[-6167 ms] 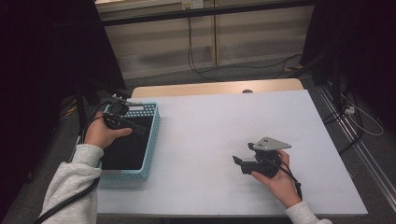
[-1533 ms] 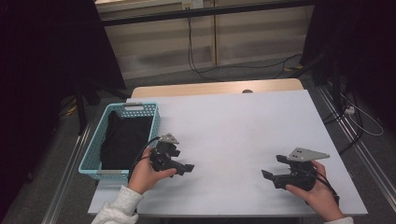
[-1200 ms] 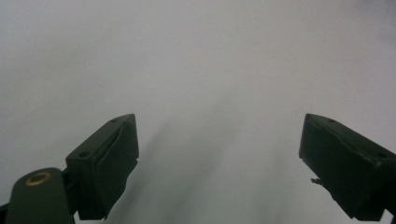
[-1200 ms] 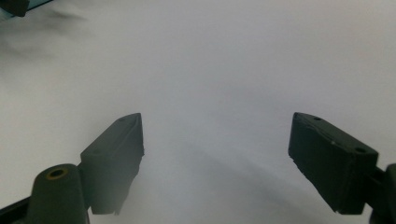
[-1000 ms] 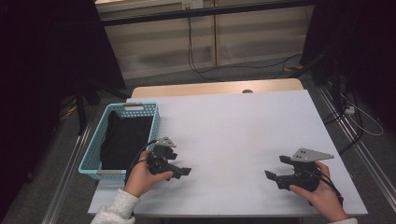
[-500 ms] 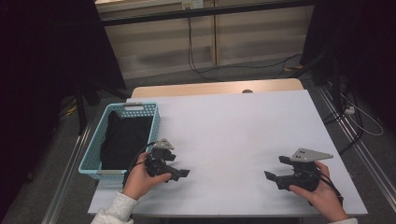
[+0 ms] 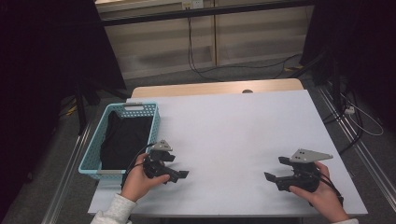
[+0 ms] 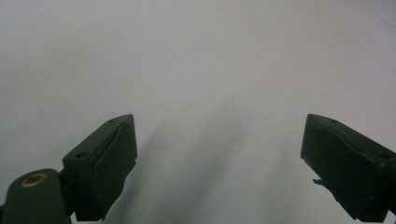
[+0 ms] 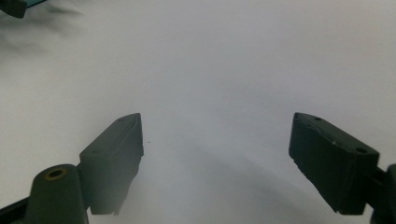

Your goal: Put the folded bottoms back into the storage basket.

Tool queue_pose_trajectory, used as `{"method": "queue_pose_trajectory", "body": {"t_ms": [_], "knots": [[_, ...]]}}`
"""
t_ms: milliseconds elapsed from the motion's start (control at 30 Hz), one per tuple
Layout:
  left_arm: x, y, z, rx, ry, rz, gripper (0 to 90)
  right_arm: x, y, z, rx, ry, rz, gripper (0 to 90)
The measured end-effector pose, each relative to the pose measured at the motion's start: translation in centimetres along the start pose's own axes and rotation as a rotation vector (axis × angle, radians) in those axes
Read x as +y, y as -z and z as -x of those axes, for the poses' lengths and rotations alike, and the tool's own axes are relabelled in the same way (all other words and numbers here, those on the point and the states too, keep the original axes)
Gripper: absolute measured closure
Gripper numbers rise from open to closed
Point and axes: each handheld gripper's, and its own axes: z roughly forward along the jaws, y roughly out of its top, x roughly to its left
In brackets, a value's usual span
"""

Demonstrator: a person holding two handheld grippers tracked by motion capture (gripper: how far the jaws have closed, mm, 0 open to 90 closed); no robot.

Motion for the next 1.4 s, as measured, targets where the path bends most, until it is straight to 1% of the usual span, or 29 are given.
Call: {"method": "queue_pose_trajectory", "body": {"t_ms": [233, 400, 667, 900, 1033, 1100, 1267, 1400], "knots": [[-0.2, 0.3, 0.2, -0.001, -0.009, 0.007, 10.7, -0.2, 0.3, 0.1, 0.000, -0.009, -0.003, 17.0], [-0.4, 0.4, 0.3, -0.012, -0.011, 0.015, 10.6, -0.3, 0.5, 0.3, -0.003, -0.013, -0.002, 17.0], [-0.5, 0.5, 0.5, -0.009, -0.012, 0.013, 10.2, -0.6, 1.1, 0.5, -0.009, -0.015, -0.003, 17.0], [-0.7, 0.6, 0.7, -0.008, -0.012, 0.016, 9.8, -0.6, 1.1, 0.5, -0.005, -0.010, -0.010, 16.9], [-0.8, 0.6, 0.7, -0.010, -0.019, 0.021, 9.0, -0.7, 1.1, 0.5, -0.006, -0.011, -0.014, 16.8], [-0.9, 0.5, 0.8, -0.008, -0.029, 0.020, 7.9, -0.7, 1.2, 0.6, -0.007, -0.009, -0.010, 16.8], [-1.0, 0.5, 0.9, -0.006, -0.031, 0.014, 7.7, -0.8, 1.3, 0.6, -0.011, -0.011, -0.012, 16.8], [-1.2, 0.6, 1.1, -0.005, -0.029, 0.026, 7.6, -0.9, 1.4, 0.6, -0.009, -0.011, -0.008, 16.8]]}}
